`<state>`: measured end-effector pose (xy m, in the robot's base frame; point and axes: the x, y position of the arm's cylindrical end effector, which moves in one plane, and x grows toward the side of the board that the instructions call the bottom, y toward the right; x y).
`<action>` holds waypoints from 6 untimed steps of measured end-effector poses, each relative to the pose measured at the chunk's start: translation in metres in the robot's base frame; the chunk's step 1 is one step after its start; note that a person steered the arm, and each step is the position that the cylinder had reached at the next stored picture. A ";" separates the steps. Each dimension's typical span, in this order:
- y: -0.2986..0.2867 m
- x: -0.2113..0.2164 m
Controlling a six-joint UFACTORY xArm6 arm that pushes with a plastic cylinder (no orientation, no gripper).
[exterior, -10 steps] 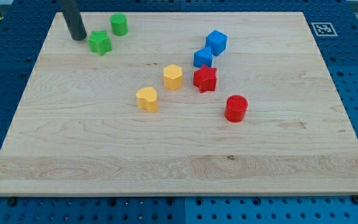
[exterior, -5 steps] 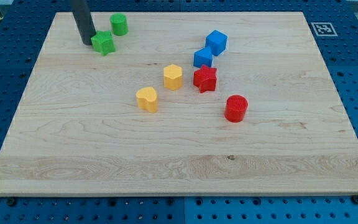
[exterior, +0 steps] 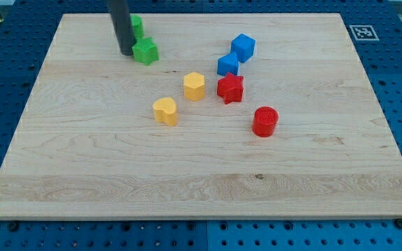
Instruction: Slide the green star above the yellow hexagon
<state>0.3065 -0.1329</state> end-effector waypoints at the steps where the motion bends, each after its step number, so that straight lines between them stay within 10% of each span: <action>1: -0.006 0.001; 6: 0.069 -0.023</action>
<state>0.2834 -0.0644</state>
